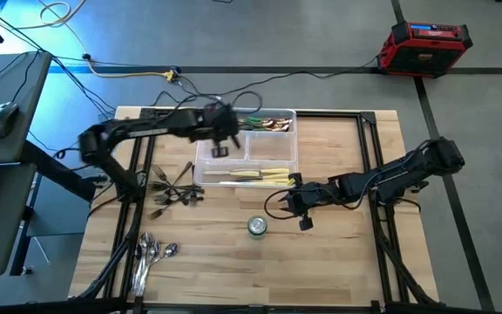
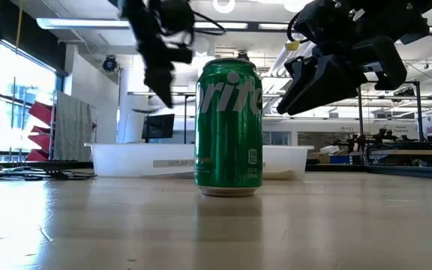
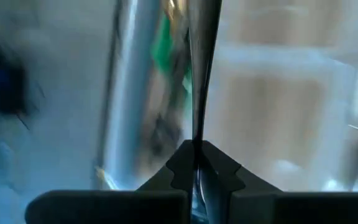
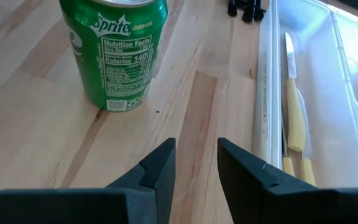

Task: Sort silverware
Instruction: Put the black fork into the silverware tray

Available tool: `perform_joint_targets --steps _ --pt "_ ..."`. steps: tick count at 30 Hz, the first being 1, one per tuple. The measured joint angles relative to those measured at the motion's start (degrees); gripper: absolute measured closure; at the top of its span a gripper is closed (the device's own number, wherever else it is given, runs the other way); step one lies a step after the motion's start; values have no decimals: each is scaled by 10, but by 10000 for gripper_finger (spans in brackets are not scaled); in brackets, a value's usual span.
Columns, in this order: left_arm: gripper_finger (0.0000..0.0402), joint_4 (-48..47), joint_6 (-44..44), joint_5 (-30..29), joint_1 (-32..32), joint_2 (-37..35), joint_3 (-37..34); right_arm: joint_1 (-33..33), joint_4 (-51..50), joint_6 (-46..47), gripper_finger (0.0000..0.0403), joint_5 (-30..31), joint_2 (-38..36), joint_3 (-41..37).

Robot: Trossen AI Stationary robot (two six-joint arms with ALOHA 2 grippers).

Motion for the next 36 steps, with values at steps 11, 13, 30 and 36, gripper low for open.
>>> perform_joint_targets --steps 11,13,30,36 --pt "401 61 255 3 106 206 78 0 -24 30 300 0 0 0" --pt "401 58 255 1 115 223 78 0 -32 35 300 0 0 0" --pt "313 -163 75 -92 111 171 79 0 -35 10 300 4 0 0" --pt "308 -325 -132 -98 62 75 75 0 -36 17 300 4 0 0"
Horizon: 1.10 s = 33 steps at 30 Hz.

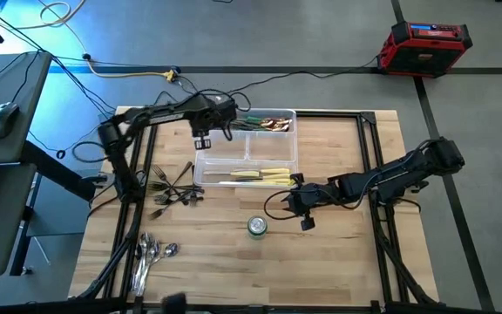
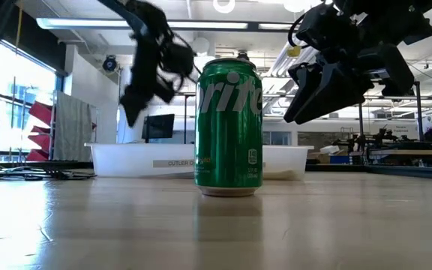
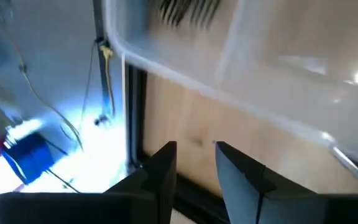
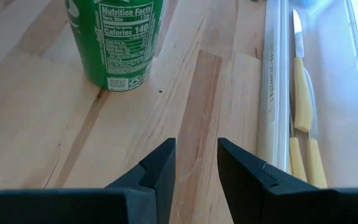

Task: Sort silverware
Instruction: Put the black fork into the silverware tray

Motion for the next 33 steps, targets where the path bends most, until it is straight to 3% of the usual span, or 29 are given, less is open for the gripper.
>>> perform_joint_targets --steps 5,12,20,25,33 --pt "308 -27 -150 89 -69 -117 -52 0 -2 10 300 -2 0 0" --pt "308 24 -332 223 -170 -278 -224 0 -6 22 300 -3 0 0" --pt "308 49 -560 387 -268 -354 -404 0 5 22 300 -5 0 0" --pt "308 75 -661 387 -327 -354 -466 0 12 22 300 -5 0 0" --pt "308 186 -689 364 -378 -354 -507 1 13 24 300 -5 0 0"
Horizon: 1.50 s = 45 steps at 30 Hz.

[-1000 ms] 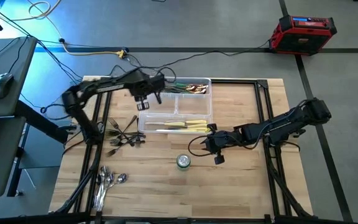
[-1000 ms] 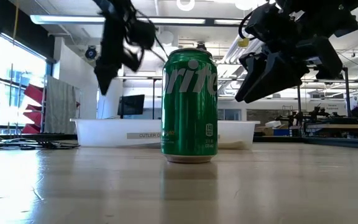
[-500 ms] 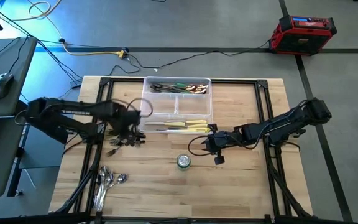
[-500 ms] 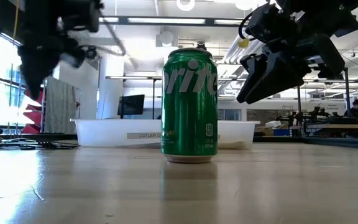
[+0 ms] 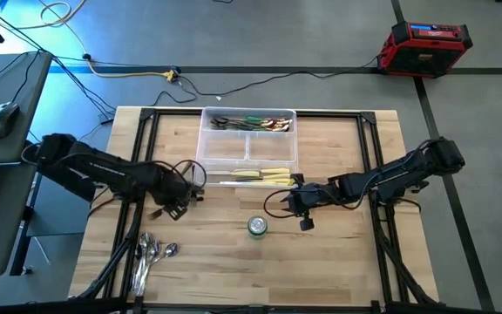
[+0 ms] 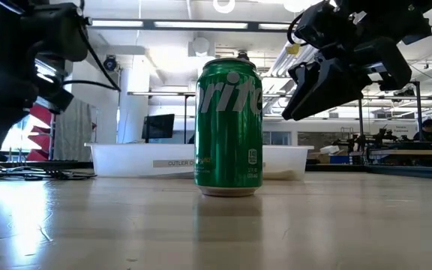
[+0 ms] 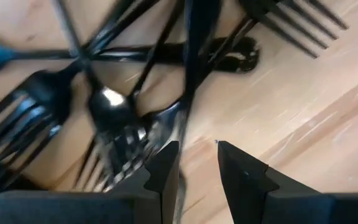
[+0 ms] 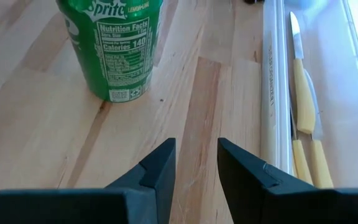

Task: Sort silverware
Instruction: Put the black fork into the silverware tray

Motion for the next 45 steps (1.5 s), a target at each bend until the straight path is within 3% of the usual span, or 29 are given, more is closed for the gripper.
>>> perform_joint_targets --steps 12,19,32,38,42,45 --pt "313 15 -40 -9 -32 23 -47 6 -1 8 300 0 0 0" --pt "393 28 -51 4 -34 24 -44 6 -1 6 300 0 0 0" --pt "401 -129 -64 11 -33 26 123 6 4 -2 300 0 0 0" --pt "401 -238 38 -97 10 48 231 6 11 -9 300 1 0 0" --pt "401 -204 194 -220 71 97 308 3 27 -22 300 2 0 0" --pt "401 -132 361 -302 122 150 366 3 30 -23 300 2 0 0"
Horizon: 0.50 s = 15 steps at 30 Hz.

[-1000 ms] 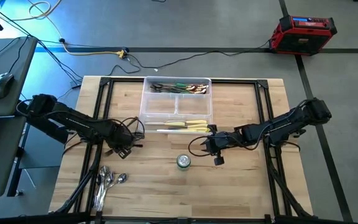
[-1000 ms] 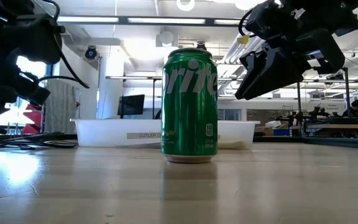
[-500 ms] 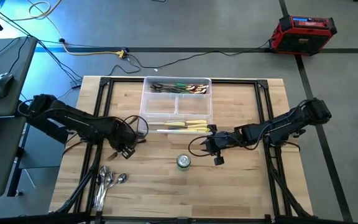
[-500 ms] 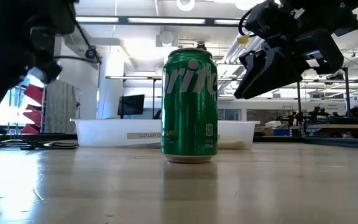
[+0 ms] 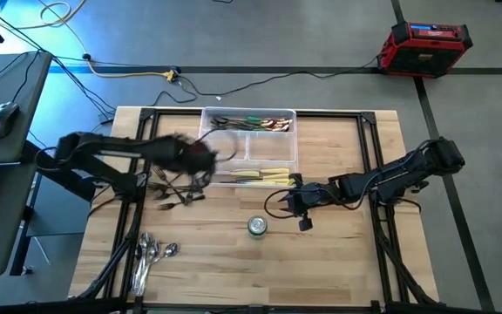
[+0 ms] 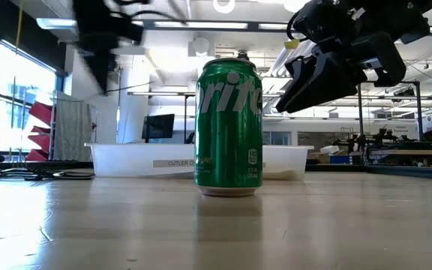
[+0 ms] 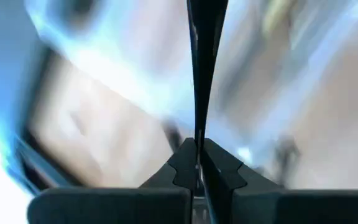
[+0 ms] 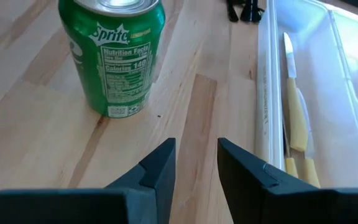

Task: Sort silverware
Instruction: Put the black fork into the silverware tray

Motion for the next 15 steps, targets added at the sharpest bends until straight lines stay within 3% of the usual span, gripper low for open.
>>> perform_joint_targets --steps 9,15 --pt "401 230 483 -9 164 187 136 5 -11 17 300 0 0 0" --pt "401 278 618 15 251 294 180 18 -28 23 300 2 0 0"
